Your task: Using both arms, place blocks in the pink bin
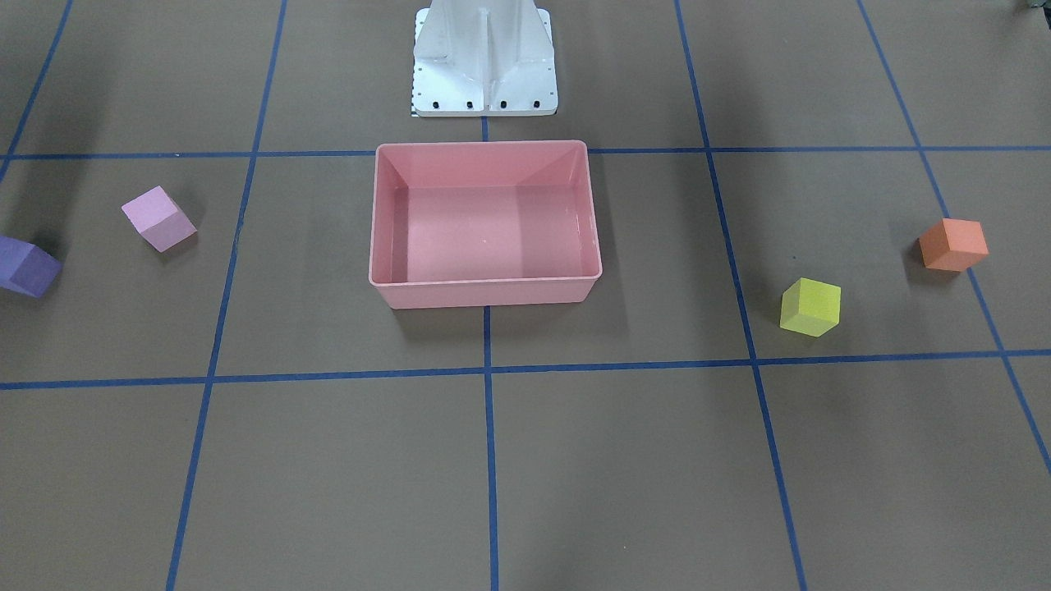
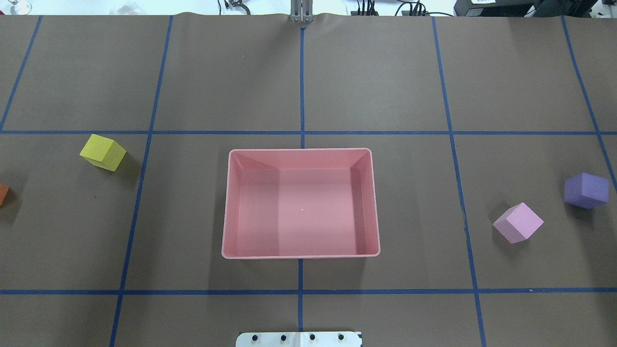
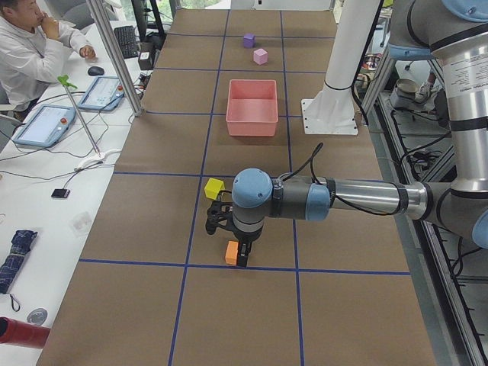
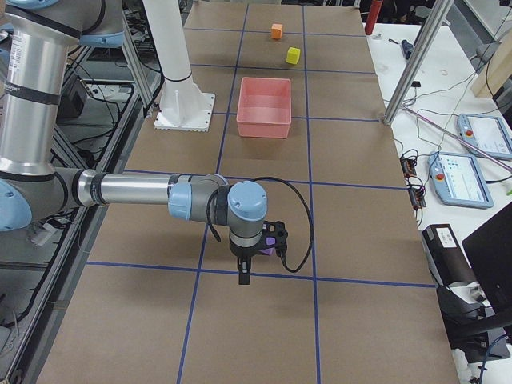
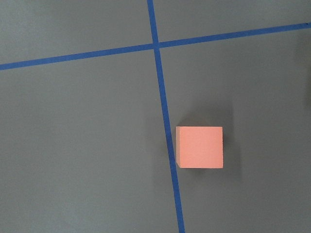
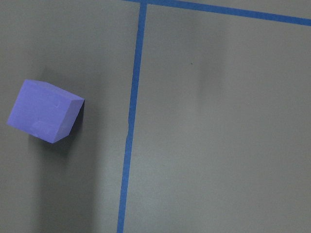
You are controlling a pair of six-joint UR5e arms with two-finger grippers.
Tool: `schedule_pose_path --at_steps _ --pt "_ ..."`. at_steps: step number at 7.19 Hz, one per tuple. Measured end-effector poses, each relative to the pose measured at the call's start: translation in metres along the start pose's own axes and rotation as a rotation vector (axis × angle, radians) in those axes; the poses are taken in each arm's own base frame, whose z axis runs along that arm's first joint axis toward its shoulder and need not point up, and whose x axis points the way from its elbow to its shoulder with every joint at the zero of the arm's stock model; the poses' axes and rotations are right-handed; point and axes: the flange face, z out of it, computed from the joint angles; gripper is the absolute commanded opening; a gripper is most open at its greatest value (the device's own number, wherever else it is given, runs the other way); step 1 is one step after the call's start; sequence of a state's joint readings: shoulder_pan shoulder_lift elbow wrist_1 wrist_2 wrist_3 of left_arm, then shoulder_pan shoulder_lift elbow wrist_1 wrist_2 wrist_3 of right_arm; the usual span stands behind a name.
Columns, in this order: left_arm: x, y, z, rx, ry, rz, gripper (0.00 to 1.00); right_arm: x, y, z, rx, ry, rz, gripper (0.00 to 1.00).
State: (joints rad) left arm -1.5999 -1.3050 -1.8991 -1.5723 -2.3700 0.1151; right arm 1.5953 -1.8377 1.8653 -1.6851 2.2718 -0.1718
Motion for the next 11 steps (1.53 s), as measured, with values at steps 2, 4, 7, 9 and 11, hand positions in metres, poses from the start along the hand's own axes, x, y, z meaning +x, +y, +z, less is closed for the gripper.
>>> schedule_pose_path --at_steps 2,4,7,9,11 --pt "0.005 -0.001 -0.005 0.01 -0.001 0.009 1.0 -0.001 0.0 -0.001 0.003 0.001 -0.003 1.0" --pt "0.009 -0.003 -0.009 0.017 -0.002 0.018 1.0 -0.005 -0.003 -0.007 0.018 0.004 -0.012 1.0" --pt "0.026 -0.038 -0.028 0.087 -0.011 0.084 1.0 -0.025 -0.021 -0.035 0.171 0.033 -0.13 1.0" --pt "0.04 -0.082 -0.044 0.196 -0.015 0.202 1.0 -0.029 -0.028 -0.04 0.227 0.032 -0.172 1.0" --pt "0.063 -0.119 -0.037 0.244 0.026 0.296 1.0 -0.032 -0.029 -0.041 0.254 0.008 -0.194 1.0"
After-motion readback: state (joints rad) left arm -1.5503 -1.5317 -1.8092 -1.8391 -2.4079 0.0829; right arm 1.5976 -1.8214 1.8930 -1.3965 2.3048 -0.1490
